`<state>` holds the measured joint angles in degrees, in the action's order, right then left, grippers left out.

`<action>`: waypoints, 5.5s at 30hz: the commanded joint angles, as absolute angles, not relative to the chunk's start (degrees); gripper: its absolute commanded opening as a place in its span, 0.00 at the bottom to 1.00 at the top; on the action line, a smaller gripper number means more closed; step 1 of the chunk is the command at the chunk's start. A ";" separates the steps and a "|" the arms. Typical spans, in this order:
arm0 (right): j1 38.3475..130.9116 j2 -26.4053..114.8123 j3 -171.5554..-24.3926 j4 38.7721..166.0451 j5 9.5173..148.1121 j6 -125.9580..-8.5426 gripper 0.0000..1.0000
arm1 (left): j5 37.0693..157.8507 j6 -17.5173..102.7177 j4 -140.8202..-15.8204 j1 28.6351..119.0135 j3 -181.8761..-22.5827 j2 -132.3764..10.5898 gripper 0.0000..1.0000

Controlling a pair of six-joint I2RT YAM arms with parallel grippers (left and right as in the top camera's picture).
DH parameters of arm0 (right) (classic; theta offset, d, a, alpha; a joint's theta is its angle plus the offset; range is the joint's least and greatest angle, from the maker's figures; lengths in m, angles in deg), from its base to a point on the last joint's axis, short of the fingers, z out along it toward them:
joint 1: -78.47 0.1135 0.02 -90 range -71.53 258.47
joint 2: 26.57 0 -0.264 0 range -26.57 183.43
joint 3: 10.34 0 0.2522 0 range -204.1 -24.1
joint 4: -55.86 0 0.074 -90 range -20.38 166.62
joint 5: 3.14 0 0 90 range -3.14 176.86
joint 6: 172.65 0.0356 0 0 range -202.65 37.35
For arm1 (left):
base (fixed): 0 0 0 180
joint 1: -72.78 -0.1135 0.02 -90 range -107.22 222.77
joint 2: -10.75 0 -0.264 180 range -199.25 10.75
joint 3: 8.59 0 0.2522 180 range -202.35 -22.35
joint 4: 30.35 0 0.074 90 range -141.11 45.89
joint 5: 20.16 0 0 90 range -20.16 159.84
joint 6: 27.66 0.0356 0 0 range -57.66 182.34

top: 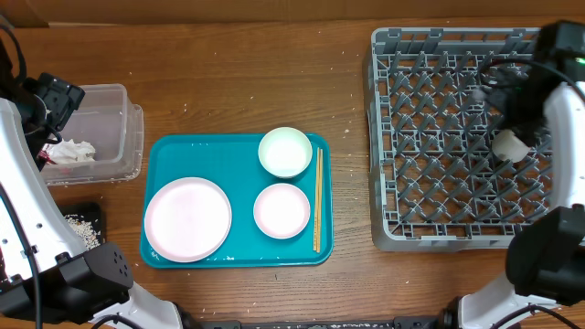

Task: Sort waste into correct bins and load items into the dishwasher
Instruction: 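Carry the cup right and place it upright in the dish rack, then move the right gripper back and grasp the small white bowl, then carry the bowl into the dish rack and set it down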

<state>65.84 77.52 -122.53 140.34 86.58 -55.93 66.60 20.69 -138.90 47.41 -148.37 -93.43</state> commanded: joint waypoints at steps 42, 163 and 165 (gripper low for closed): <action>124.64 102.05 -122.73 110.03 95.44 -55.23 0.49 | 65.83 20.34 -138.98 47.63 -148.41 -93.62 1.00; 56.64 94.20 -130.22 125.41 27.88 -79.01 0.08 | 65.83 20.34 -138.98 47.63 -148.41 -93.62 1.00; 55.94 94.38 -130.22 125.43 27.86 -79.01 0.08 | 65.83 20.34 -138.98 47.63 -148.41 -93.62 1.00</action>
